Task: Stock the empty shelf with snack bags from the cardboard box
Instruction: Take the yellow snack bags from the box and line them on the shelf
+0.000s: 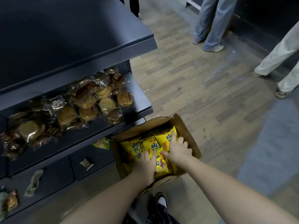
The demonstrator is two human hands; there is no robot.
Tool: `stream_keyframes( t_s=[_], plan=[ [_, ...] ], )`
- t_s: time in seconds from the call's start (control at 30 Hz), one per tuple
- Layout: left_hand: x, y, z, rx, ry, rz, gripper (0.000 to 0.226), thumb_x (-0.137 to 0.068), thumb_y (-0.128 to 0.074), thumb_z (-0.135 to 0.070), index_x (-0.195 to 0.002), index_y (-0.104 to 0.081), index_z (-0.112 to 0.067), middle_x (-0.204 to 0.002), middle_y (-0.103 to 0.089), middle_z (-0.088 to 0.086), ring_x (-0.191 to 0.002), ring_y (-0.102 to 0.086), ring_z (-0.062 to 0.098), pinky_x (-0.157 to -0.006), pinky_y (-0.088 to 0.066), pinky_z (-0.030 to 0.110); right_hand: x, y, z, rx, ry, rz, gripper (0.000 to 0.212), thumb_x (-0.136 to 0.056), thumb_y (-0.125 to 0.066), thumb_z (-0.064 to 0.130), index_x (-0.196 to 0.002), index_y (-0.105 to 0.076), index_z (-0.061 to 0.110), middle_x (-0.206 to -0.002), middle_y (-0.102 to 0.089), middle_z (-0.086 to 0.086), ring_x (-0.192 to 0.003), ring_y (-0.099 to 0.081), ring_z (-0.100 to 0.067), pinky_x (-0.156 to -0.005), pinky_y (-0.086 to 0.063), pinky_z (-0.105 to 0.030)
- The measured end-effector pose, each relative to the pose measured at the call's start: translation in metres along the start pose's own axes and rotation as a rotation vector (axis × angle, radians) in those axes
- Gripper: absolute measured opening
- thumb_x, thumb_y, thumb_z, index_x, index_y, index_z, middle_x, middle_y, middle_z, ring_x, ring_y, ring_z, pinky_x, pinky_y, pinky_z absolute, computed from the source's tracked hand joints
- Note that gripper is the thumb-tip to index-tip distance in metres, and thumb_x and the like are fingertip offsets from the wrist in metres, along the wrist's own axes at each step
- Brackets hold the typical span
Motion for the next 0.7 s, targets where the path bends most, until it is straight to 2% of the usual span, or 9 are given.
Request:
stream_keyframes(
  t_s=[0.13,0.2,0.27,0.4,0.47,0.53,0.57,0.63,0.7],
  plan=[
    [0.0,0.01,0.009,0.124,-0.031,-0.037,0.085,-0.081,-0.064,-0.014,-0.149,-0.012,-0.017,-0.141,-0.03,0.009,-0.13,-0.031,0.028,-0.098,-0.042,0.04,-0.002,0.007,0.001,0.002,0.007,-0.048,0.098,-0.085,-0.057,0.057,-0.151,0.006,0.022,-0.139,-0.033,-0.016,-0.126,-0.039,-0.036,-0.097,-0.04,-0.05],
    [0.0,0.02,0.017,0.23,-0.026,-0.058,0.063,-0.08,-0.061,-0.013,-0.135,-0.031,-0.016,-0.133,-0.039,0.006,-0.127,-0.035,0.028,-0.096,-0.043,0.04,-0.004,0.01,-0.001,-0.041,0.003,-0.039,0.094,-0.086,-0.058,0.053,-0.151,0.002,0.021,-0.139,-0.036,-0.016,-0.126,-0.042,-0.036,-0.096,-0.043,-0.048],
    [0.003,0.034,0.025,0.302,-0.023,-0.115,0.045,-0.081,-0.06,-0.017,-0.12,-0.04,-0.017,-0.124,-0.045,0.004,-0.12,-0.041,0.027,-0.091,-0.044,0.039,-0.003,0.016,-0.001,-0.141,0.011,-0.033,0.089,-0.084,-0.058,0.051,-0.15,-0.007,0.02,-0.137,-0.041,-0.013,-0.122,-0.048,-0.033,-0.095,-0.046,-0.044],
    [0.018,0.081,0.036,0.287,-0.08,-0.295,0.047,-0.076,-0.066,-0.024,-0.119,-0.047,-0.021,-0.113,-0.054,0.001,-0.108,-0.049,0.022,-0.089,-0.046,0.039,0.009,0.031,-0.005,-0.629,0.055,0.059,0.074,-0.083,-0.067,0.046,-0.142,-0.029,0.019,-0.112,-0.059,0.003,-0.096,-0.06,-0.015,-0.082,-0.05,-0.03],
    [0.031,0.107,0.042,0.367,-0.145,-0.379,0.043,-0.075,-0.066,-0.022,-0.116,-0.053,-0.019,-0.108,-0.057,0.004,-0.103,-0.053,0.022,-0.084,-0.048,0.037,0.02,0.039,-0.007,-0.898,0.064,0.156,0.079,-0.075,-0.072,0.053,-0.138,-0.04,0.019,-0.109,-0.065,0.003,-0.095,-0.065,-0.013,-0.085,-0.054,-0.033],
    [0.045,0.13,0.047,0.516,-0.25,-0.459,0.041,-0.078,-0.065,-0.019,-0.118,-0.054,-0.019,-0.114,-0.051,0.002,-0.109,-0.05,0.021,-0.09,-0.044,0.032,0.033,0.051,-0.006,-1.114,0.075,0.258,0.078,-0.069,-0.07,0.054,-0.134,-0.049,0.016,-0.111,-0.07,-0.006,-0.099,-0.068,-0.021,-0.089,-0.055,-0.04],
    [0.053,0.141,0.049,0.598,-0.296,-0.491,0.046,-0.078,-0.065,-0.012,-0.121,-0.052,-0.022,-0.12,-0.043,-0.004,-0.119,-0.045,0.019,-0.097,-0.04,0.026,0.042,0.06,0.0,-1.218,0.09,0.305,0.068,-0.075,-0.066,0.051,-0.13,-0.053,0.015,-0.111,-0.071,-0.008,-0.097,-0.069,-0.022,-0.085,-0.057,-0.038],
    [0.073,0.164,0.051,0.731,-0.354,-0.548,0.062,-0.075,-0.064,0.001,-0.121,-0.048,-0.038,-0.133,-0.023,-0.014,-0.136,-0.025,0.011,-0.103,-0.022,0.004,0.058,0.08,0.015,-1.394,0.1,0.398,0.049,-0.086,-0.056,0.047,-0.121,-0.062,0.012,-0.109,-0.072,-0.012,-0.089,-0.071,-0.023,-0.073,-0.058,-0.033],
    [0.097,0.194,0.043,0.767,-0.433,-0.617,0.073,-0.074,-0.063,0.006,-0.11,-0.047,-0.055,-0.146,-0.01,-0.013,-0.139,-0.012,0.002,-0.103,-0.011,-0.004,0.078,0.1,0.04,-1.488,0.127,0.504,0.052,-0.087,-0.049,0.055,-0.111,-0.069,0.013,-0.105,-0.072,-0.015,-0.084,-0.07,-0.026,-0.075,-0.056,-0.035]
  ],
)
Point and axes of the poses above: each hand's wrist, its own x-axis away from the middle knuckle, its own y-axis out of the back of the hand, z = x × y, the point moved 8 cm from there along -x, towards the middle knuckle
